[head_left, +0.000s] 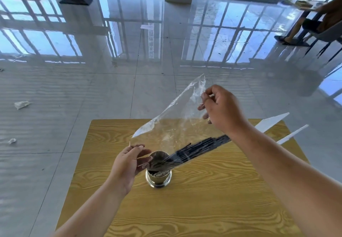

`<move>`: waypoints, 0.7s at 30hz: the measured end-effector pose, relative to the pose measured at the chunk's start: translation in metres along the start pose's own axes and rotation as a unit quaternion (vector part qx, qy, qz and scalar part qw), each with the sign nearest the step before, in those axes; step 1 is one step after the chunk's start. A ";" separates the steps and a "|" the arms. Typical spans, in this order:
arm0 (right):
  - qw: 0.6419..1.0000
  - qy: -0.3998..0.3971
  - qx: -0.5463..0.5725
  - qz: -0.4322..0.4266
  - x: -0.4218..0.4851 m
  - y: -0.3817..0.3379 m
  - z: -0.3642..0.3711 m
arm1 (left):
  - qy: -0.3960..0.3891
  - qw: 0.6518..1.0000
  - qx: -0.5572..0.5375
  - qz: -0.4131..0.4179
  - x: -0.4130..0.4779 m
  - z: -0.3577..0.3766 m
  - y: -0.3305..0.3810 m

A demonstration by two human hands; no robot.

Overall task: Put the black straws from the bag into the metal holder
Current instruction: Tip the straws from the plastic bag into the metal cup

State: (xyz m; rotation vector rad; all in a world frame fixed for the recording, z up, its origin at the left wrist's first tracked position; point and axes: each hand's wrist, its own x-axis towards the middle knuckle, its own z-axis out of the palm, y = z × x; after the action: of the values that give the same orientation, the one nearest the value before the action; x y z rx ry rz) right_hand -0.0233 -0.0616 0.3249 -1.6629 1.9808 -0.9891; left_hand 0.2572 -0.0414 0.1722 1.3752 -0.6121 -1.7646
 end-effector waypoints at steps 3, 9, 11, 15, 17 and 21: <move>0.999 -0.011 -0.025 -0.018 0.003 -0.015 0.007 | 0.006 1.000 -0.023 -0.010 0.002 -0.006 -0.005; 0.997 -0.021 -0.054 -0.050 0.008 -0.041 0.010 | -0.002 0.999 -0.033 -0.022 0.005 -0.014 -0.011; 0.996 -0.022 -0.057 -0.058 0.008 -0.049 0.008 | -0.006 0.999 -0.034 -0.022 0.006 -0.015 -0.010; 0.995 -0.024 -0.066 -0.070 0.006 -0.067 0.004 | -0.014 0.999 -0.035 -0.021 0.005 -0.014 -0.009; 0.993 -0.025 -0.083 -0.082 0.006 -0.075 0.005 | -0.014 0.999 -0.036 -0.021 0.004 -0.013 -0.009; 0.989 -0.021 -0.112 -0.093 0.006 -0.086 0.003 | -0.015 0.999 -0.038 -0.018 0.002 -0.013 -0.007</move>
State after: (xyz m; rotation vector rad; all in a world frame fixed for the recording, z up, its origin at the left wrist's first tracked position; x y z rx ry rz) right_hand 0.0377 -0.0729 0.3854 -2.0037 1.9970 -0.8081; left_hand 0.2671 -0.0376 0.1622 1.3171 -0.5344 -1.8212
